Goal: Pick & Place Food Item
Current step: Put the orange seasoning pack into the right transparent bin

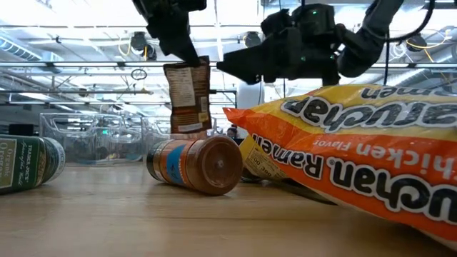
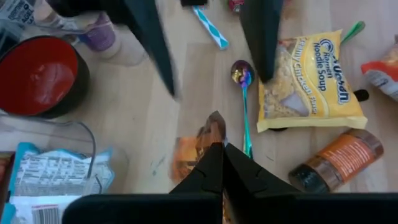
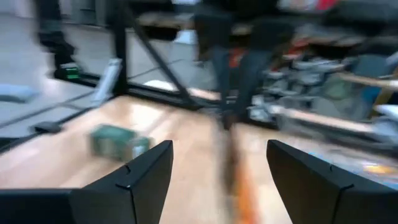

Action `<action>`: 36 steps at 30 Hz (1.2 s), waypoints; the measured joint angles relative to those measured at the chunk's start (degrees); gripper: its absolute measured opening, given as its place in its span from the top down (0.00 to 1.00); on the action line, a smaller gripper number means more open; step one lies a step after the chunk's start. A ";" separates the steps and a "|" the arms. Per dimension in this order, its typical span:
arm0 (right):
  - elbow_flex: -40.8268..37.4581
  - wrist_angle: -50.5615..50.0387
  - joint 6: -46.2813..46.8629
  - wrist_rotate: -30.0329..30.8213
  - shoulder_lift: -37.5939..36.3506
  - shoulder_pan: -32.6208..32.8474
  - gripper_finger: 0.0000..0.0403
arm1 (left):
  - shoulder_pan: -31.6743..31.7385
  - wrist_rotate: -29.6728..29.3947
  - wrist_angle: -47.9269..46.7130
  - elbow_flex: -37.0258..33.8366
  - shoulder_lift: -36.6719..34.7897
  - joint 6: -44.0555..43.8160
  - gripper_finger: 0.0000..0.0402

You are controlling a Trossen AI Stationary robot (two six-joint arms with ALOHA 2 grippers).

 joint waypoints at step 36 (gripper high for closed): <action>5.26 2.58 2.45 -0.80 6.41 0.96 0.99 | 0.08 0.48 2.80 -0.02 0.00 0.73 0.99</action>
